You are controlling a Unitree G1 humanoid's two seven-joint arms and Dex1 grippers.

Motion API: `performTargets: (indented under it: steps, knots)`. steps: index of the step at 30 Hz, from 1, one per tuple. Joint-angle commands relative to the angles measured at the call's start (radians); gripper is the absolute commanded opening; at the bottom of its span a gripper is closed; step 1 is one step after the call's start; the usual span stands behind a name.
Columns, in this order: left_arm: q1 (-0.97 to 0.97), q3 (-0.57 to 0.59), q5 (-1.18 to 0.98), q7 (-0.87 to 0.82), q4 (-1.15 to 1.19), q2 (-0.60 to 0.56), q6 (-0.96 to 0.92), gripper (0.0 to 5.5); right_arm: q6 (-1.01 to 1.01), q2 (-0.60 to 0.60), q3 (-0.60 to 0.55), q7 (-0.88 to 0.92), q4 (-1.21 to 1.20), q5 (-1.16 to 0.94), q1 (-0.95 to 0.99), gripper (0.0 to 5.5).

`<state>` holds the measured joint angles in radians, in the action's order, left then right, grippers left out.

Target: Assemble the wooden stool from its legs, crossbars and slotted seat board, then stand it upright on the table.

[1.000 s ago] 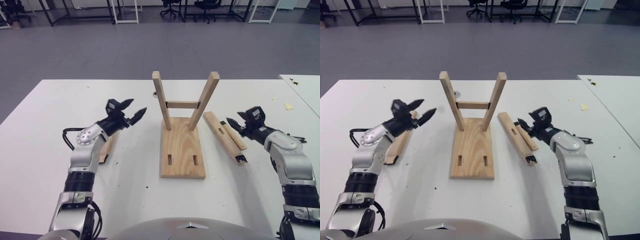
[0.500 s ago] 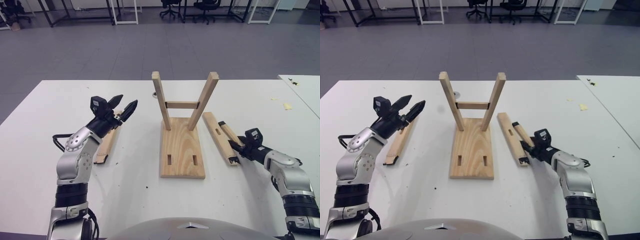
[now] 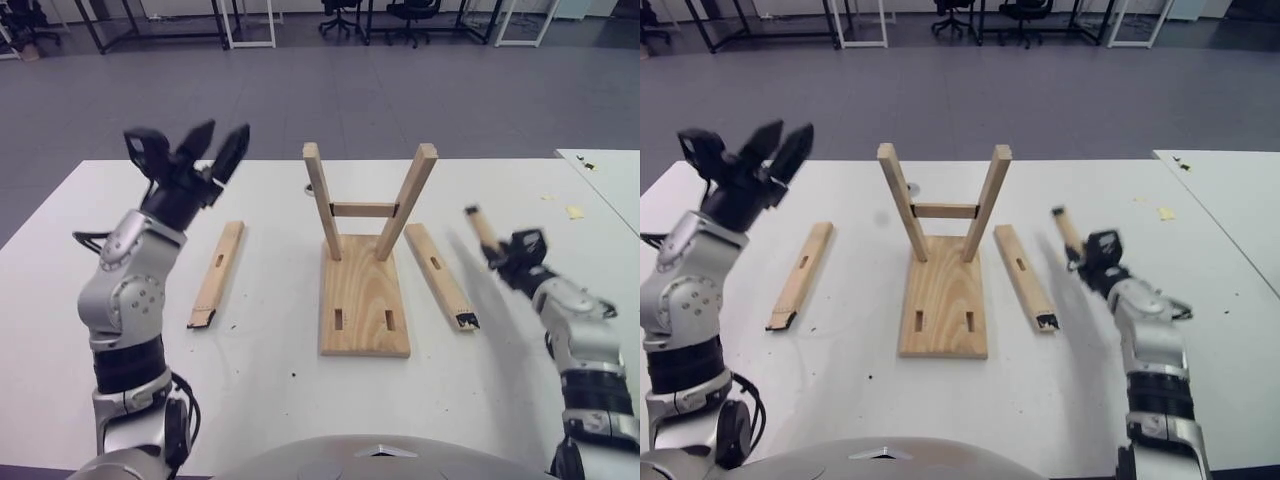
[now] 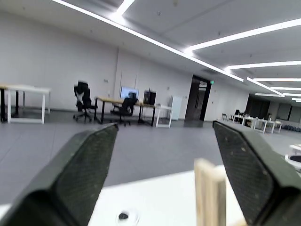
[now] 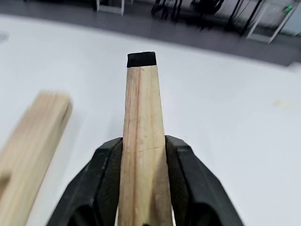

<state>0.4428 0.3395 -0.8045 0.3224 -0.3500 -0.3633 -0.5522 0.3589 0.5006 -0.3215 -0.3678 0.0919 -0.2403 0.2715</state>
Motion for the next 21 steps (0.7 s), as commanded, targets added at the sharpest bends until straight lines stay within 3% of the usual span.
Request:
performTargets:
  steps: [1,6,8,10,19,21]
  knots:
    - [0.231,0.028,-0.257,-0.159,0.002,0.022,-0.141,3.72,0.071,-0.001,-0.009,0.026,-0.306,-0.183,0.351,1.3]
    - [0.376,-0.043,-0.506,-0.278,0.033,0.166,-0.167,3.72,0.076,-0.161,0.34,-0.068,-0.436,-0.197,0.469,1.3]
    - [0.388,-0.057,-0.526,-0.298,0.036,0.183,-0.157,3.72,0.045,-0.18,0.422,-0.086,-0.433,-0.144,0.465,1.3]
    - [0.379,-0.068,-0.518,-0.302,0.03,0.174,-0.157,3.72,0.04,-0.2,0.44,-0.089,-0.453,-0.14,0.453,1.3]
    - [0.33,-0.104,-0.466,-0.31,0.021,0.129,-0.16,2.23,-0.01,-0.211,0.416,-0.092,-0.462,-0.114,0.423,1.3]
    - [0.328,-0.112,-0.446,-0.302,0.016,0.115,-0.159,2.21,-0.02,-0.214,0.401,-0.082,-0.447,-0.102,0.424,1.3]
